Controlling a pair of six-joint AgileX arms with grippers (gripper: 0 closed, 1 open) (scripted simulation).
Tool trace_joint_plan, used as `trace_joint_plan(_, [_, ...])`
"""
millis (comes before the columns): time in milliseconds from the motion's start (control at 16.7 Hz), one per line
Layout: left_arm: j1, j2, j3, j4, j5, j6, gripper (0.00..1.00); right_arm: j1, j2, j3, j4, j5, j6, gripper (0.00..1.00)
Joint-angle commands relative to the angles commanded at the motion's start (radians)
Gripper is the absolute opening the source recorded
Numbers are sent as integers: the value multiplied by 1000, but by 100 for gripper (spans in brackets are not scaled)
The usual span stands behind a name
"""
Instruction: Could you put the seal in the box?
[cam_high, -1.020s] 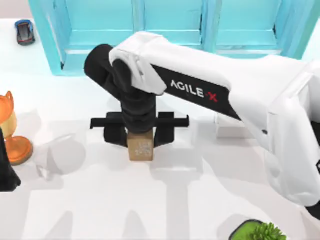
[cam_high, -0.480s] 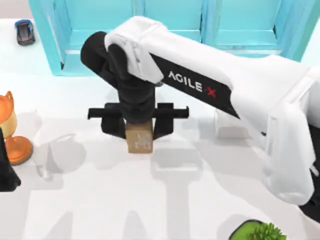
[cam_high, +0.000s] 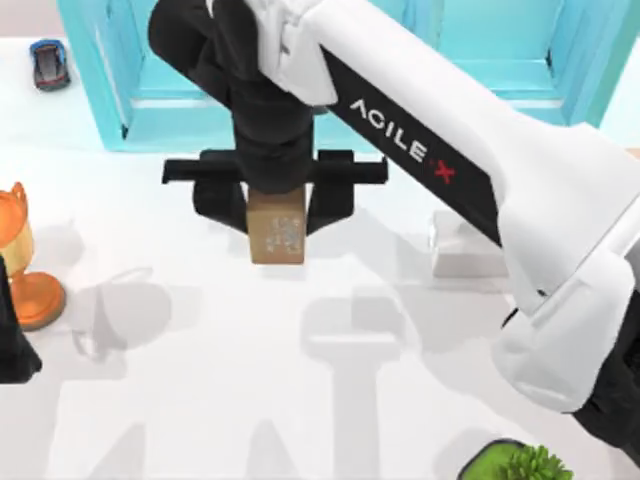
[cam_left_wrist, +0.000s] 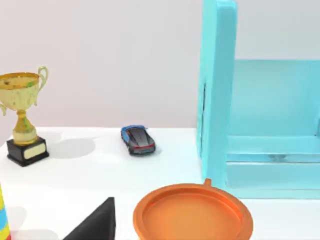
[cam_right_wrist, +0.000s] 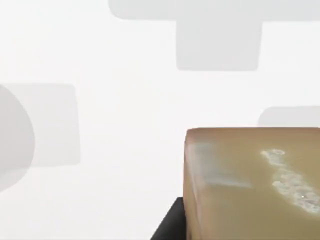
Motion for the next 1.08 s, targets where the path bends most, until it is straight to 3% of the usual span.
trace_joint_plan(600, [0,0,0,0,0,0,100,-46,-46,-19,-7,-10,-64,0])
trace_joint_plan(780, [0,0,0,0,0,0,100,-174,-174,-153,95,-11,-183,0])
trace_joint_plan(1080, [0,0,0,0,0,0,100,-523,-450,-463,240,-15,-361,0])
